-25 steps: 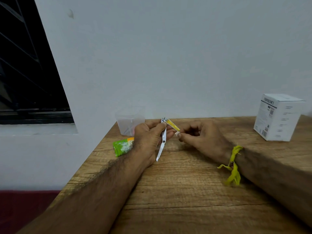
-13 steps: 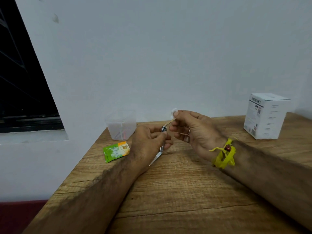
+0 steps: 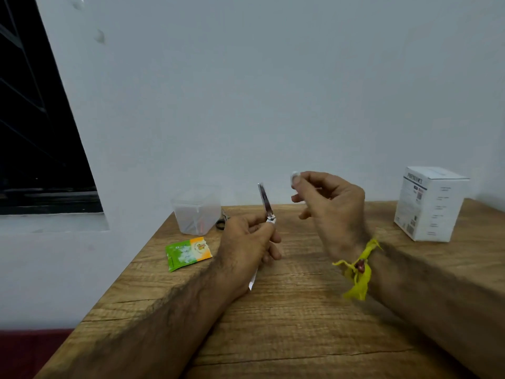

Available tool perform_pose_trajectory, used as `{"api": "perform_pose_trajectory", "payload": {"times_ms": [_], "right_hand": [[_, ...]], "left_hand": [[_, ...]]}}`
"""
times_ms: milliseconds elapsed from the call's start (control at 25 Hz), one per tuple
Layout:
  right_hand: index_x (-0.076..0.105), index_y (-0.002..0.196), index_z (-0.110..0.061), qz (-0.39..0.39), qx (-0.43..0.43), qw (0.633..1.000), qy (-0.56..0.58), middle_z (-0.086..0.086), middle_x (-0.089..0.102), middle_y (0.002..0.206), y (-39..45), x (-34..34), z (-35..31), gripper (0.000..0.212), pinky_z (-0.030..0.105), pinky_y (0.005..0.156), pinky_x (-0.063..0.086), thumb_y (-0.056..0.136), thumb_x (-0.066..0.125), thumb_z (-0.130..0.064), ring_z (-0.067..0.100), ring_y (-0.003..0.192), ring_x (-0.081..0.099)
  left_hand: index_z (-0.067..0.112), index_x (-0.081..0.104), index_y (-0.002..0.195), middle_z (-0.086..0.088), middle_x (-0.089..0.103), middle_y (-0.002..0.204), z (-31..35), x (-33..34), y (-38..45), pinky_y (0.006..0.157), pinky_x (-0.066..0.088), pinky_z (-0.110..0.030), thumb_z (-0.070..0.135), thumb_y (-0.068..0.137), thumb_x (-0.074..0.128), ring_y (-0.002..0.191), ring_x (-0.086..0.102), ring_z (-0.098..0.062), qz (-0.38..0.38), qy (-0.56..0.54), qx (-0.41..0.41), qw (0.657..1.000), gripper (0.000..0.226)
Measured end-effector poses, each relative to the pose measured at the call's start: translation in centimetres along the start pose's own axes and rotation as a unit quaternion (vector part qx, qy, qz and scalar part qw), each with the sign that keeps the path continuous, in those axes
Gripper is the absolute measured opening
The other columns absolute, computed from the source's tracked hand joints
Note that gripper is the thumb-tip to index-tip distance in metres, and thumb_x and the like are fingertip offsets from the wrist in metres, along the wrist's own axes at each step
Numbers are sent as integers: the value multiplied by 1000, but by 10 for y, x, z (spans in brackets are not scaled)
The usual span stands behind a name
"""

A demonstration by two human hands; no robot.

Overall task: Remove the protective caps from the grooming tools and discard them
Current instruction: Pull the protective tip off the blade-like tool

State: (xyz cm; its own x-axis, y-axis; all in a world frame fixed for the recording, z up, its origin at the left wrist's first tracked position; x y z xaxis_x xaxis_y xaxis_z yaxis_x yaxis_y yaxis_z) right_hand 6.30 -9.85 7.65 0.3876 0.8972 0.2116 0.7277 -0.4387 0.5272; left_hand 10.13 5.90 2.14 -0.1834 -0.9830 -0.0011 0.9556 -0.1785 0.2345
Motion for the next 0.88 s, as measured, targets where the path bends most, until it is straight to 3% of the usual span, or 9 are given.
{"api": "perform_pose_trajectory", "payload": {"times_ms": [80, 160, 240, 360, 440, 520, 640, 720, 880], "right_hand": [[79, 86, -12, -90, -82, 988, -99, 0, 71, 103, -12, 23, -9, 2, 25, 55, 56, 85, 79, -10, 10, 85, 71], [80, 84, -13, -140, -65, 975, -158, -3, 68, 114, -17, 31, 3, 4, 31, 60, 61, 84, 79, -9, 11, 82, 72], [80, 83, -14, -149, -49, 973, -172, -3, 73, 104, -14, 27, 11, 3, 41, 65, 62, 84, 79, -11, 15, 77, 74], [80, 82, -15, -116, -38, 981, -153, 1, 77, 84, -7, 16, 15, 3, 40, 69, 61, 84, 80, -15, 23, 75, 73], [79, 80, -14, -84, -16, 990, -116, 2, 77, 81, -6, 11, 19, 4, 27, 71, 59, 84, 80, -16, 15, 78, 73], [79, 79, -13, -68, -1, 994, -91, 4, 77, 81, -4, 10, 22, 6, 24, 72, 58, 83, 81, -16, 13, 77, 72], [79, 82, -10, -95, 1, 991, -95, 9, 77, 83, -1, 13, 22, 6, 29, 75, 60, 84, 81, -16, 24, 81, 74], [79, 83, -11, -114, 3, 989, -96, 9, 77, 83, -3, 16, 23, 7, 28, 72, 61, 85, 80, -17, 21, 79, 73], [75, 82, -16, 3, -74, 987, -142, -6, 75, 81, 1, -7, 14, 6, 16, 67, 53, 88, 76, -17, 4, 79, 70]], "left_hand": [[6, 70, 106, -9, 64, 68, 1, -3, 0, 36, 33, -18, 3, 96, 55, 39, 53, -15, 5, -7, 0, 1000, 18], [8, 70, 108, -10, 65, 67, 4, 2, -3, 37, 39, -20, 6, 97, 57, 40, 55, -16, -30, 28, 19, 999, 17], [9, 70, 110, -12, 68, 68, 5, 9, -5, 42, 48, -24, 4, 96, 57, 44, 61, -20, -62, 60, 35, 996, 20], [6, 70, 116, -14, 70, 69, 3, 13, -5, 53, 57, -27, -1, 96, 57, 55, 67, -23, -76, 16, 16, 997, 25], [4, 69, 116, -19, 70, 72, 3, 12, -6, 59, 60, -27, -2, 95, 58, 59, 69, -23, -70, -29, -3, 997, 25], [4, 69, 114, -22, 73, 77, 2, 12, -6, 63, 62, -28, -3, 94, 59, 63, 71, -26, -66, -58, -14, 996, 23], [-1, 65, 119, -24, 74, 90, 0, 19, -8, 70, 63, -33, -2, 96, 58, 78, 75, -36, -92, -100, -39, 990, 24], [-3, 62, 120, -23, 74, 100, -3, 22, -9, 67, 62, -30, -6, 96, 54, 85, 75, -36, -106, -124, -65, 984, 25], [-6, 58, 119, -25, 69, 113, -7, 16, -8, 64, 62, -29, -11, 95, 49, 86, 75, -40, -74, -178, -111, 975, 26]]}}
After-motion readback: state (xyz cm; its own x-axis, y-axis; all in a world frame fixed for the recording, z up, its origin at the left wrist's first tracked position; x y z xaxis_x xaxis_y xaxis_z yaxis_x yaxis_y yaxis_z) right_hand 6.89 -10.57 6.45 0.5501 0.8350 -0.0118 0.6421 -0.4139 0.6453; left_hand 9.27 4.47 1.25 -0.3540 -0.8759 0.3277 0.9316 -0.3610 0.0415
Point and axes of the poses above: each hand's wrist, its own y-axis towards the middle knuckle, its own x-axis out of the palm, z = x × y, the point moved 8 cm from there along y, towards the middle knuckle
